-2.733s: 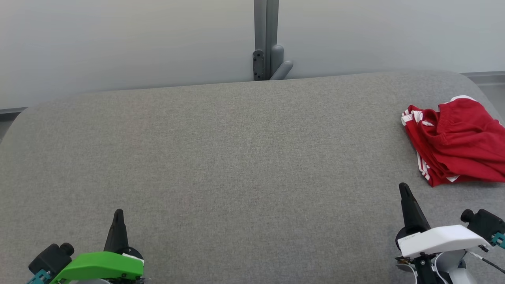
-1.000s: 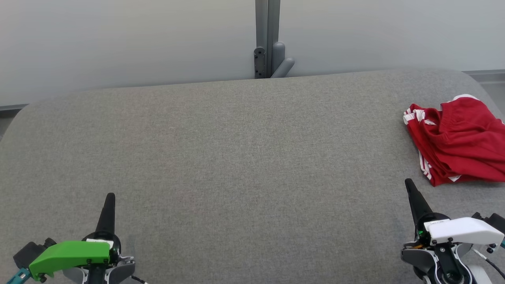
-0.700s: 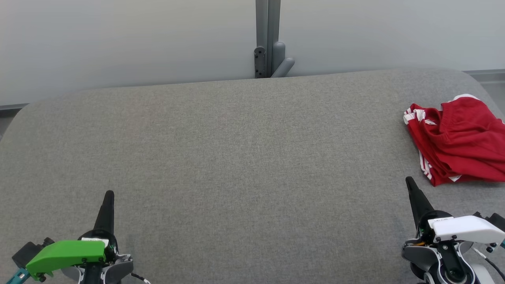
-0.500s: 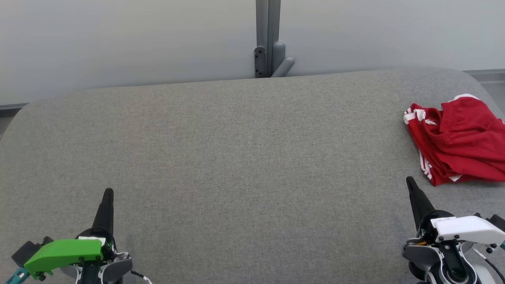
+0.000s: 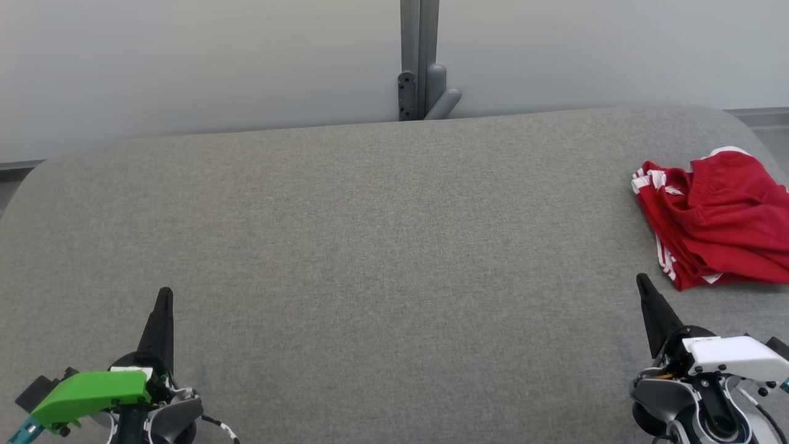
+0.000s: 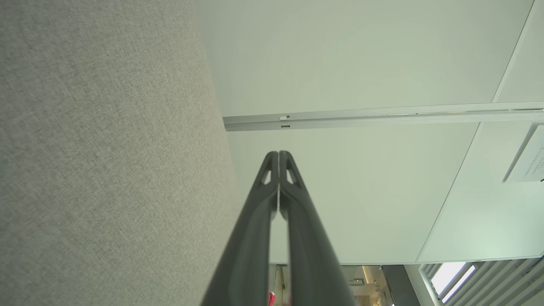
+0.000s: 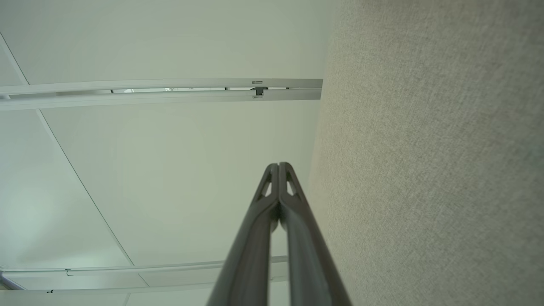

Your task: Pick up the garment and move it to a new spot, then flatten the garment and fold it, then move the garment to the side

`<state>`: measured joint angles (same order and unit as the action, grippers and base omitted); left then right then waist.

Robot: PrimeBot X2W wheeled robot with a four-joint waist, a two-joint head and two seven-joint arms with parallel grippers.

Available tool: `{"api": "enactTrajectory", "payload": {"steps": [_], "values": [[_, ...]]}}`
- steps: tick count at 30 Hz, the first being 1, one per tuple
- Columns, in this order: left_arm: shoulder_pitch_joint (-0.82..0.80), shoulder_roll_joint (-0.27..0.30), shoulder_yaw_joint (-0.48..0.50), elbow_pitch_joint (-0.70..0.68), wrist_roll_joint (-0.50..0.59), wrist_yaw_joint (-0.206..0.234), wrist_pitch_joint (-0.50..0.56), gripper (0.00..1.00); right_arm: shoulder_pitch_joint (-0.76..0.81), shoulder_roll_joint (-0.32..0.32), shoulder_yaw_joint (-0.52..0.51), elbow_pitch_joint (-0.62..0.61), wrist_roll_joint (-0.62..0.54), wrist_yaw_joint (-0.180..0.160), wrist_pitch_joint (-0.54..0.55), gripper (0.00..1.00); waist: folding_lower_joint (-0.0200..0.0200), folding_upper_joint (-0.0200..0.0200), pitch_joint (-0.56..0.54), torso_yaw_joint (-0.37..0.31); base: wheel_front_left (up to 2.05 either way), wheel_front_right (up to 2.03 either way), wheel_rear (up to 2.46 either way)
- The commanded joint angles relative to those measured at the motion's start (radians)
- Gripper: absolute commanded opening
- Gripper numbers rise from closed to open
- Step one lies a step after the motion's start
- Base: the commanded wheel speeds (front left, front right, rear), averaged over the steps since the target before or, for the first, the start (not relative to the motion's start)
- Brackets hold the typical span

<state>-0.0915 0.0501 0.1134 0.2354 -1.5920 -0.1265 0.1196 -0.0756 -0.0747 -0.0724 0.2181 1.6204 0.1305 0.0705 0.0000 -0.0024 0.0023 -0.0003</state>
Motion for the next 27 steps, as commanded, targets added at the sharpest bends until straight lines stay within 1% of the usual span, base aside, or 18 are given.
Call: {"api": "enactTrajectory", "payload": {"steps": [1, 27], "values": [[-0.013, 0.000, 0.006, 0.001, -0.018, -0.007, 0.005, 0.00, -0.011, -0.001, -0.004, 0.002, 0.019, 0.000, 0.008, 0.00, 0.0000, 0.0024, 0.000, 0.000, 0.00, 0.00, 0.00], [-0.014, 0.000, 0.006, 0.001, -0.022, -0.008, 0.009, 0.00, -0.013, 0.006, -0.013, 0.003, 0.014, 0.000, 0.016, 0.00, 0.0000, 0.0024, 0.000, 0.000, 0.00, 0.00, 0.00]]}}
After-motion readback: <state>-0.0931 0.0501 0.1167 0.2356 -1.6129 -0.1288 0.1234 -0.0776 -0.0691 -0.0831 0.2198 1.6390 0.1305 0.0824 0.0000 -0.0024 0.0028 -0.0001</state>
